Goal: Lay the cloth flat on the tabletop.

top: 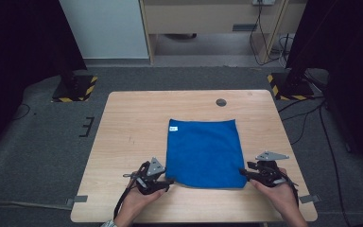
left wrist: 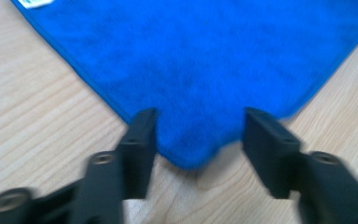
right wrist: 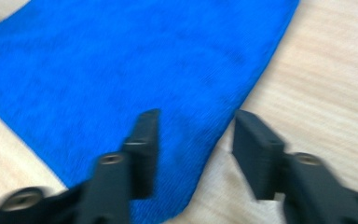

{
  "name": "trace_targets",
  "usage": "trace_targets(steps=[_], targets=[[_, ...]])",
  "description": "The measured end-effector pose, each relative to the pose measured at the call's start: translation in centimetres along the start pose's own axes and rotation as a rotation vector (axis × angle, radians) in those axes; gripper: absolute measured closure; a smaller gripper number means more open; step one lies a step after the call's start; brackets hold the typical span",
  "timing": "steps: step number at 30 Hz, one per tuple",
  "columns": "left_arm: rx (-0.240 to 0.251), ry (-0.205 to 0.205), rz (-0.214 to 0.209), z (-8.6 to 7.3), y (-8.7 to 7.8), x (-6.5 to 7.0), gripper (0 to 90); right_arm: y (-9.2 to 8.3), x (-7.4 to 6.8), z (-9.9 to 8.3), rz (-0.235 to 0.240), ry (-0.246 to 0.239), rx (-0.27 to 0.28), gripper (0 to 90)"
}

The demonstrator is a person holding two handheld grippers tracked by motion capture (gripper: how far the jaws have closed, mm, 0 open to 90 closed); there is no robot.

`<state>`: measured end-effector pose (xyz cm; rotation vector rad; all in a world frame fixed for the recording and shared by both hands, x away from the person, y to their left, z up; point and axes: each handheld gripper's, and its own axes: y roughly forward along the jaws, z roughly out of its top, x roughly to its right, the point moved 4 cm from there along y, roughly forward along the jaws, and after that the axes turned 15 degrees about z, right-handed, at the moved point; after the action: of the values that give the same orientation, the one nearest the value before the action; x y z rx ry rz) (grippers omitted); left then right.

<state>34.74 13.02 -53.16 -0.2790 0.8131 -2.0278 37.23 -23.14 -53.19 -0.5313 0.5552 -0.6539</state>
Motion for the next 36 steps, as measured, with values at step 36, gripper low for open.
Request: trace_targets(steps=[36], targets=[[-0.024, -0.137, 0.071, -0.3, 1.9, -6.4, 10.1, 5.0, -2.0, 3.0, 0.021, -0.136, 0.012, 9.8]])
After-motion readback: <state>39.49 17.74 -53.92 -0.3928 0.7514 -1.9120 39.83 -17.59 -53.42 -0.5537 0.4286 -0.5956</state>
